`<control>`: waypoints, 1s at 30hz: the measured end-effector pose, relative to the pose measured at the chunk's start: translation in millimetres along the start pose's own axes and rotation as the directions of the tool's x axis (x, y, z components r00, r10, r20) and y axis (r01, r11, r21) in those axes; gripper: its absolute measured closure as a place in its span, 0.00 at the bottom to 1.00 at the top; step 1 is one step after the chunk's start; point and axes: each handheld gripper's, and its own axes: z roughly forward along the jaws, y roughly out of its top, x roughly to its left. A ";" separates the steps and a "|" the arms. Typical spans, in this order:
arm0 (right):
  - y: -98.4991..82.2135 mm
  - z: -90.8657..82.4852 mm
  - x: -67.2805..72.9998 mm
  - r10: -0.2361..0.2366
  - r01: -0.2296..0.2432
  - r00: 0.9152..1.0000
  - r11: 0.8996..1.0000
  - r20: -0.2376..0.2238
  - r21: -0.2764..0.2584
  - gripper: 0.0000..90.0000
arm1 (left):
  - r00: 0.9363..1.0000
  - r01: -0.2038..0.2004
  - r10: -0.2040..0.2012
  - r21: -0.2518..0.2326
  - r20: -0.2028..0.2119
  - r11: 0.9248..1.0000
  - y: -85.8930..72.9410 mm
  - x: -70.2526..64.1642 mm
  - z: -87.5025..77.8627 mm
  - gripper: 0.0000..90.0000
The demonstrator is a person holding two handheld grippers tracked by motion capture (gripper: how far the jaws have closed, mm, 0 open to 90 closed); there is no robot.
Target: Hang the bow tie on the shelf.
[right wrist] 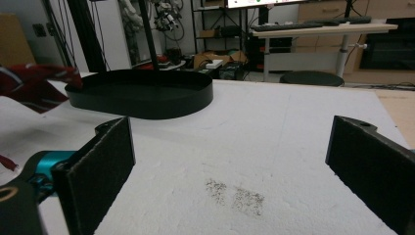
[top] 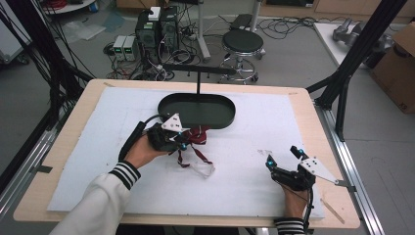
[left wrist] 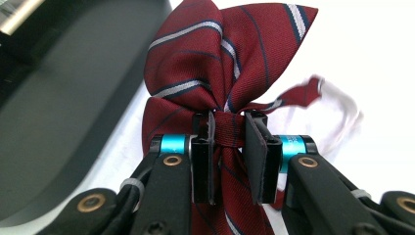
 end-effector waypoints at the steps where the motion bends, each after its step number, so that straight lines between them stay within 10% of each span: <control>1: 0.0 0.0 0.0 -0.002 0.002 1.000 1.000 0.000 -0.001 0.04 | 1.000 0.015 -0.015 -0.032 -0.018 0.999 0.7 1.5 -5.1 0.83; 6: 0.0 0.0 0.0 -0.003 0.003 1.000 1.000 0.001 0.000 0.04 | 0.997 0.042 -0.048 -0.104 -0.054 0.994 3.0 6.0 -16.7 0.83; 11: 0.0 0.0 0.1 -0.005 0.005 1.000 1.000 0.002 -0.001 0.03 | 0.984 0.112 -0.142 -0.253 -0.105 0.961 3.2 16.4 -38.7 0.83; 30: 0.0 0.0 0.0 0.001 -0.001 1.000 1.000 0.001 0.000 0.04 | 0.954 0.152 -0.238 -0.387 -0.185 0.910 1.8 40.6 -79.2 0.83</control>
